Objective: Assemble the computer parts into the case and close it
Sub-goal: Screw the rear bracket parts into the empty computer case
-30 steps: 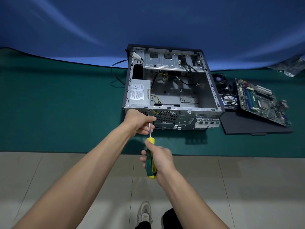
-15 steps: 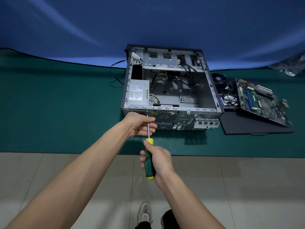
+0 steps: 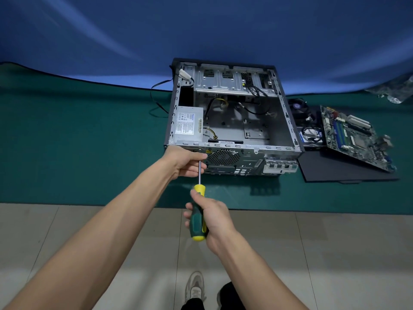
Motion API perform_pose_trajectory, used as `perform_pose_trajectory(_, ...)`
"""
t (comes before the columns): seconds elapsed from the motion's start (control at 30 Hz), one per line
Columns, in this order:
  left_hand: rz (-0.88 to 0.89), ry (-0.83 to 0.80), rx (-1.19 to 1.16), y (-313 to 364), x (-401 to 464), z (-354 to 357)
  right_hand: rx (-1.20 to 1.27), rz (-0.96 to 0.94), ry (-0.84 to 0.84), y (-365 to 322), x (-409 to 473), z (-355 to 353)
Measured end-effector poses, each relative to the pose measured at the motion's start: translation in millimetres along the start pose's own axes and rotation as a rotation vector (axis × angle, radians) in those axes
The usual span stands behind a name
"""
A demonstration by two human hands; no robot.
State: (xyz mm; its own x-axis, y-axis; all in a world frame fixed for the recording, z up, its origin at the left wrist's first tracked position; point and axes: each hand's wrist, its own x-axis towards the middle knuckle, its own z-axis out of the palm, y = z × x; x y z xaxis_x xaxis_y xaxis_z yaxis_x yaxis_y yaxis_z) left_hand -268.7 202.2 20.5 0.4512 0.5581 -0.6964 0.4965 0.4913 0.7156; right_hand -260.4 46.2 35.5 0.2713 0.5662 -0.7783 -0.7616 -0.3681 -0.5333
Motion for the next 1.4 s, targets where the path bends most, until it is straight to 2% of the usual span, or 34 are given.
perform_pose_trajectory(0.07, -0.006, -0.05, -0.005, -0.1, -1.2, -1.0, 0.034, 0.008, 0.026, 0.3, 2.7, 1.0)
perform_pose_trajectory(0.2, -0.057, -0.228, -0.001, 5.2, -5.9, -7.6, 0.213, 0.086, -0.108, 6.1, 3.0, -3.8)
perform_pose_trajectory(0.27, -0.055, -0.211, 0.031, 7.6, -7.4, -9.3, 0.253, 0.095, -0.134, 7.4, 2.7, -7.4)
perform_pose_trajectory(0.37, -0.053, -0.163, 0.042, 8.4, -7.3, -6.5, 0.162, 0.069, -0.12, 6.8, 2.2, -10.1)
perform_pose_trajectory(0.5, -0.013, -0.065, 0.045, 5.6, -3.6, -2.5, -0.053, -0.045, 0.044, 10.1, 4.2, -6.9)
perform_pose_trajectory(0.6, 0.021, -0.006, 0.05, 4.3, -2.3, -2.7, -0.046, -0.099, 0.119, 9.3, 8.5, -1.2)
perform_pose_trajectory(0.7, 0.03, -0.016, 0.061, 1.1, -2.2, -4.1, 0.154, 0.006, -0.015, 10.2, 8.4, 1.0)
perform_pose_trajectory(0.8, -0.023, -0.169, 0.03, 1.2, -4.8, -3.8, 0.34, 0.098, -0.182, 9.5, 7.4, -2.8)
perform_pose_trajectory(0.9, -0.022, -0.185, 0.046, 3.8, -6.3, -0.4, 0.253, 0.096, -0.21, 5.1, 8.4, -6.0)
perform_pose_trajectory(1.03, 0.042, -0.017, 0.124, 2.4, -6.7, 4.2, -0.039, -0.02, -0.039, 9.5, 10.9, 1.2)
perform_pose_trajectory(1.1, 0.073, 0.035, 0.155, 0.5, -5.6, 5.7, -0.082, -0.112, 0.045, 10.9, 14.0, 5.8)
perform_pose_trajectory(1.2, 0.093, 0.024, 0.167, 0.2, -4.6, 6.5, -0.085, -0.165, 0.123, 8.1, 17.7, 10.0)
perform_pose_trajectory(1.33, 0.007, -0.2, 0.085, 3.0, -6.5, -4.1, 0.177, -0.012, -0.057, 9.5, 14.9, 5.1)
perform_pose_trajectory(1.4, 0.008, -0.237, 0.061, 3.3, -6.5, -9.2, 0.269, 0.068, -0.152, 6.2, 13.1, 1.5)
